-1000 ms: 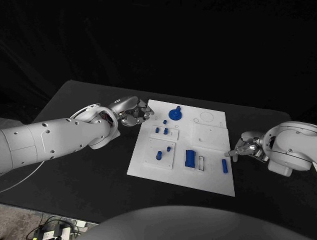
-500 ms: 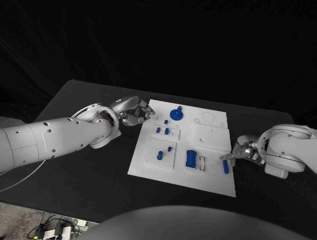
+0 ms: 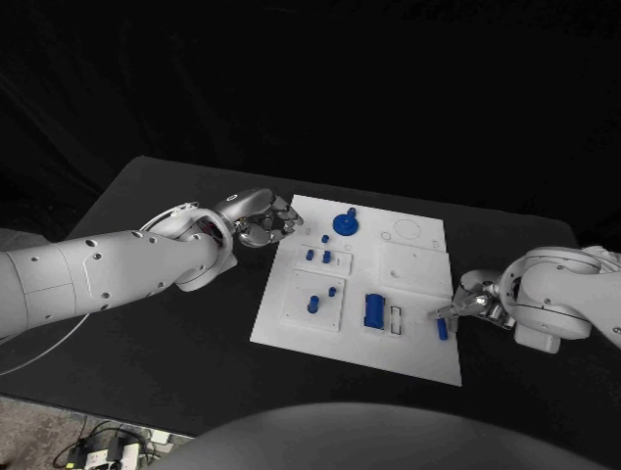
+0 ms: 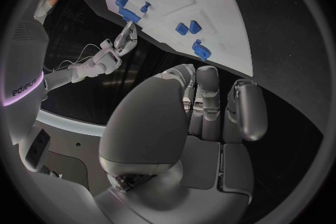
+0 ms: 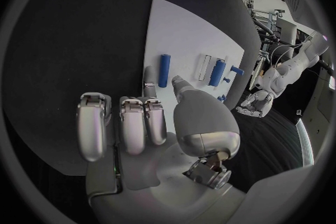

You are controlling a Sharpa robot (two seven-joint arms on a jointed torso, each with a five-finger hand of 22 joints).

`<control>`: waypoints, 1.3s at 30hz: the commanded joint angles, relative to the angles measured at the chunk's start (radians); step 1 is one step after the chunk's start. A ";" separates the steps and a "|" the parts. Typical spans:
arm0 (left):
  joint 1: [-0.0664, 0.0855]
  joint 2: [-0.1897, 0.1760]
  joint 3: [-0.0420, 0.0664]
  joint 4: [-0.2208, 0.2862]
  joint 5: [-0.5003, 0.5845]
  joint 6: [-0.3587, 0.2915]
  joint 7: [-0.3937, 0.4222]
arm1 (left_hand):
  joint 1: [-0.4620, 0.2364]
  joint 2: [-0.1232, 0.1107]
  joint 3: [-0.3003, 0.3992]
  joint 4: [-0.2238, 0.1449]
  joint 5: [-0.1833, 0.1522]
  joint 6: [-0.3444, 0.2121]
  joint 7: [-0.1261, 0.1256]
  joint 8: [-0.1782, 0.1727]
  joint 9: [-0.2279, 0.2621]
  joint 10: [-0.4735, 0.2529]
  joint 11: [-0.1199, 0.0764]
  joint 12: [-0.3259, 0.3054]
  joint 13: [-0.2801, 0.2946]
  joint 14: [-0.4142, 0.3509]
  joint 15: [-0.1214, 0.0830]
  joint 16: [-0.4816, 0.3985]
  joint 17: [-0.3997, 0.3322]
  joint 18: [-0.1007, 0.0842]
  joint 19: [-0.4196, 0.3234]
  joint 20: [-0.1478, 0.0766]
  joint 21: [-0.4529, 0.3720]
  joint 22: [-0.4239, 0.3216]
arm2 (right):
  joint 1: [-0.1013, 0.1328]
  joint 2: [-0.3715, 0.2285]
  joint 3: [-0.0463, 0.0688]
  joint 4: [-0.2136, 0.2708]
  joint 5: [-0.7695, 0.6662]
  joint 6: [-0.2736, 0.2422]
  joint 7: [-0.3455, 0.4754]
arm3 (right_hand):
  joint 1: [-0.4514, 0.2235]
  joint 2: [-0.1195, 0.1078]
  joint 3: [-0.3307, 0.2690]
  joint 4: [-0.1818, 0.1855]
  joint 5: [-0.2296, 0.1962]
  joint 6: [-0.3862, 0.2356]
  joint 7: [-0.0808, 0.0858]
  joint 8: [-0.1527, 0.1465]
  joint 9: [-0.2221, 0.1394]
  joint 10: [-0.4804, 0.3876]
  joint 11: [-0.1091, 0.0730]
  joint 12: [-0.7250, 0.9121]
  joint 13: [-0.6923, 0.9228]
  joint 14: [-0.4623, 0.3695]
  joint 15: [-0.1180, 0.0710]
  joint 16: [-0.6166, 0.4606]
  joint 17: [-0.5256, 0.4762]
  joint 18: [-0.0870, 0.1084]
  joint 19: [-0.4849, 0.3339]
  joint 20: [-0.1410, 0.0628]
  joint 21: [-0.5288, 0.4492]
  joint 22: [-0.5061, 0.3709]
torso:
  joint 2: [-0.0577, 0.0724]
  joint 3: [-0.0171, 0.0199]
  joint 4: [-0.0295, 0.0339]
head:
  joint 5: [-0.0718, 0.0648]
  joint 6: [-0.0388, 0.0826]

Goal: Assemble the parts on the task board

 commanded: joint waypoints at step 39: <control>-0.001 -0.005 0.001 0.005 -0.006 0.016 -0.007 | 0.012 -0.008 0.024 0.002 0.008 -0.004 0.009 0.003 0.001 0.036 -0.001 0.012 0.006 0.000 0.010 -0.003 0.001 0.010 0.002 0.012 -0.003 0.188 | -0.041 0.000 -0.002 -0.011 0.147 -0.069 0.009 | 0.163 -0.044 0.243 -0.212 0.556 -0.024 0.012 -0.011 0.007 0.102 0.010 0.004 0.263 0.108 0.008 0.003 0.263 -0.011 0.036 0.009 -0.017 0.218 | -0.001 0.0003 -0.0002 | 0.011 0.000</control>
